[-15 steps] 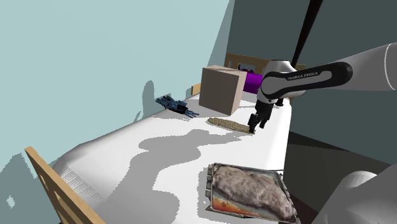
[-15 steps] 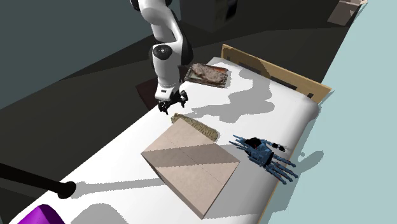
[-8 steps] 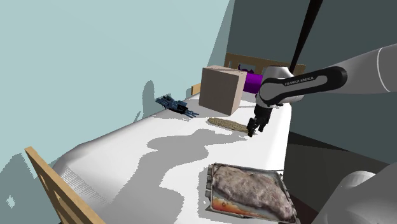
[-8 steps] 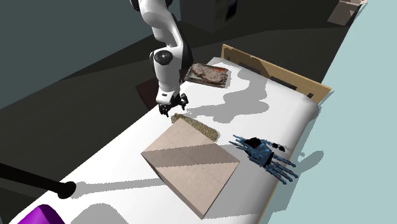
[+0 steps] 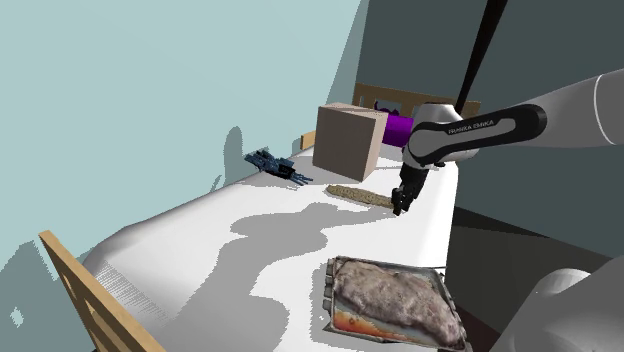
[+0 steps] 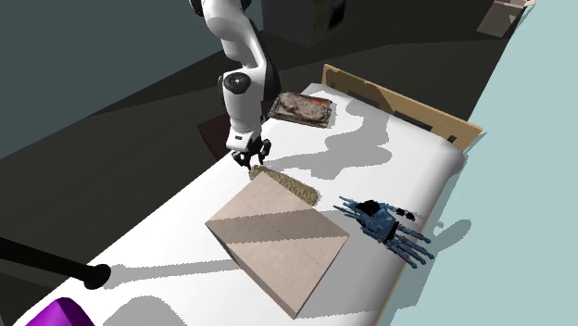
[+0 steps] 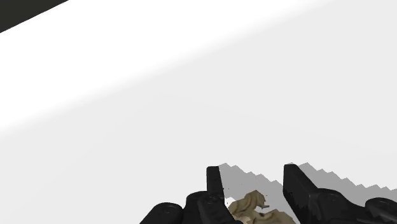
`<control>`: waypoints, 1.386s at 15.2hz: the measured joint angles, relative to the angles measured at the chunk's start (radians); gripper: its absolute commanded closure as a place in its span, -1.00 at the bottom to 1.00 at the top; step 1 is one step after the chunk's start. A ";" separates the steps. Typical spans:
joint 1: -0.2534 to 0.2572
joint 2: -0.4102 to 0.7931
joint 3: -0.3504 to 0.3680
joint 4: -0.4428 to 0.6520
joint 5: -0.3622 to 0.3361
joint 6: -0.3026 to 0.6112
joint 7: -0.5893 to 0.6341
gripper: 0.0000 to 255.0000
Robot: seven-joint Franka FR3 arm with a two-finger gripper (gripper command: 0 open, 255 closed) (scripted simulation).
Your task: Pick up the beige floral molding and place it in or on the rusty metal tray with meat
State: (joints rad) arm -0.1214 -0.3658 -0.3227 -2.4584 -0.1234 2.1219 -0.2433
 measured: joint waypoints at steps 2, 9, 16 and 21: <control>0.000 0.001 0.000 0.001 0.001 -0.001 0.000 1.00; 0.001 -0.012 0.005 0.014 0.002 -0.032 0.002 1.00; 0.002 -0.039 0.015 0.085 0.003 -0.129 0.004 1.00; 0.004 -0.055 0.023 0.140 0.005 -0.200 0.006 1.00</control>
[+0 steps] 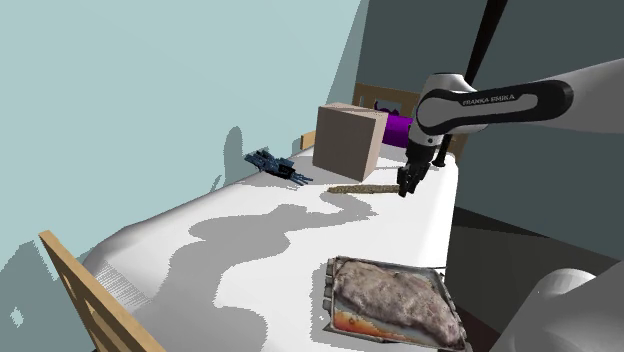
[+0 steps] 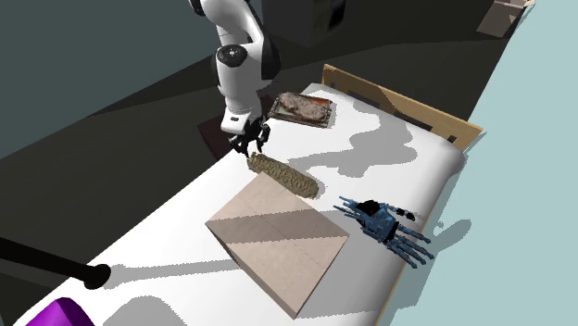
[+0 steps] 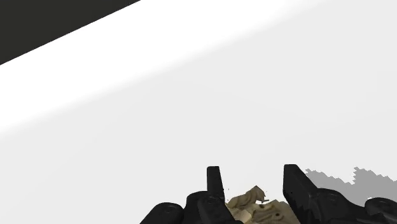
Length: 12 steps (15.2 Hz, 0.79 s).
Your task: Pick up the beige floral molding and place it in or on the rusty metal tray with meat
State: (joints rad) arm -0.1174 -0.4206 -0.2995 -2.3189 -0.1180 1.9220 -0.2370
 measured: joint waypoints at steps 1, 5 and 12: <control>0.000 0.001 0.000 0.014 0.001 -0.013 -0.001 1.00; 0.002 -0.009 0.007 0.061 0.003 -0.070 0.000 1.00; 0.002 -0.129 0.055 0.010 -0.002 -0.141 0.051 1.00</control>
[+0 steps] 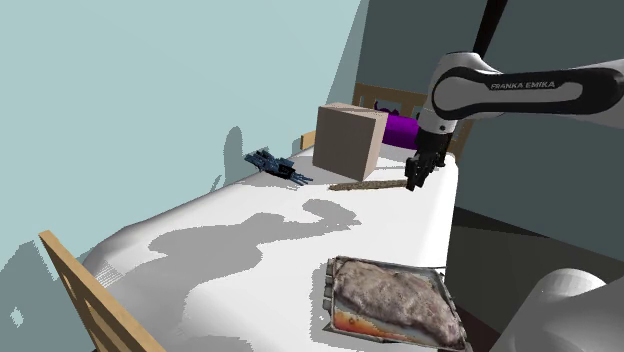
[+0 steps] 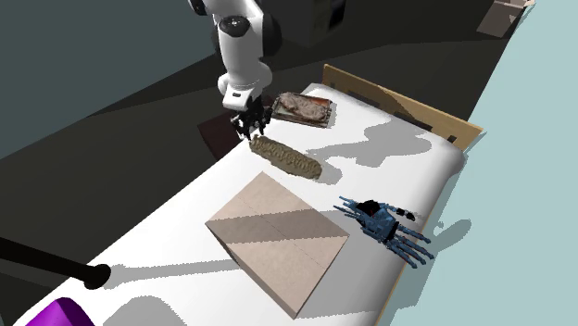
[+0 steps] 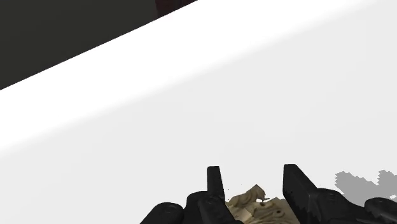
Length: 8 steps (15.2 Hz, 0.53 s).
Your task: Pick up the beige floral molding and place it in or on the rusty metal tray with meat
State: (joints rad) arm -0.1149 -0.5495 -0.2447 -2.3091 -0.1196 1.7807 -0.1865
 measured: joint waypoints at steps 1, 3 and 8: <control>-0.001 -0.041 0.015 -0.032 0.000 -0.010 0.016 1.00; 0.002 -0.106 0.044 -0.080 0.005 -0.029 0.047 1.00; 0.012 -0.293 0.124 -0.196 0.038 -0.104 0.125 1.00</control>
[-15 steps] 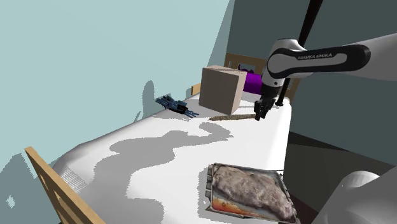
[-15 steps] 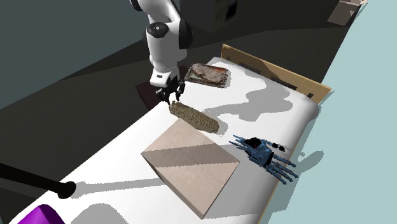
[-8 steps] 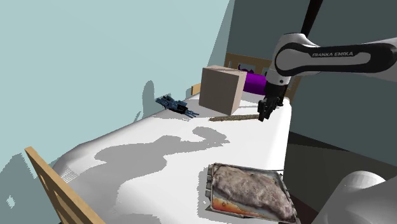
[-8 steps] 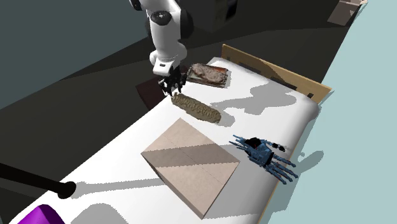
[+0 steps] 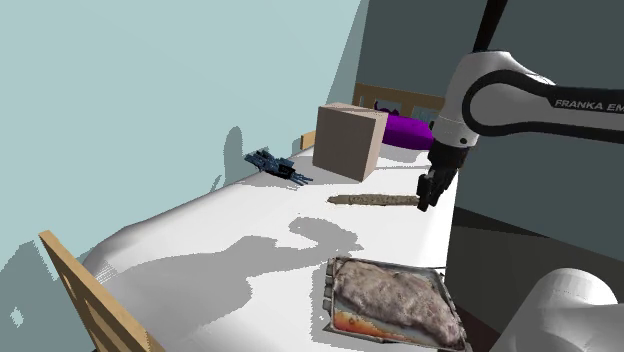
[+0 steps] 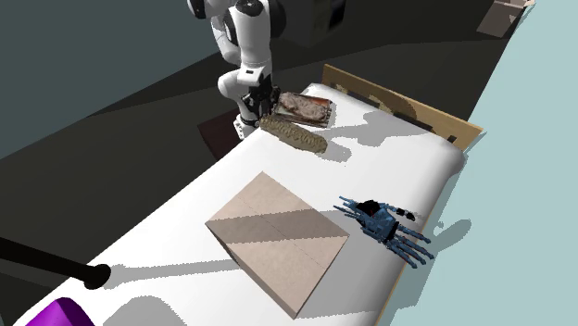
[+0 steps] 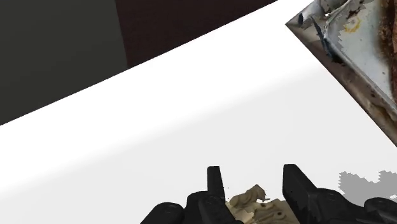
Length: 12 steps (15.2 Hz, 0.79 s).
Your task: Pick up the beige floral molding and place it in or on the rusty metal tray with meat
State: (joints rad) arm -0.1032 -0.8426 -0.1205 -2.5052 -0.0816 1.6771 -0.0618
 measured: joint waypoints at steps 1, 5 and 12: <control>0.004 -0.028 0.015 -0.015 0.009 -0.014 0.014 1.00; 0.022 -0.175 0.081 -0.090 0.056 -0.087 0.075 1.00; 0.082 -0.403 0.225 -0.163 0.186 -0.239 0.203 1.00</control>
State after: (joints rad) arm -0.0216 -1.2452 0.1043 -2.6680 0.1047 1.4383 0.1413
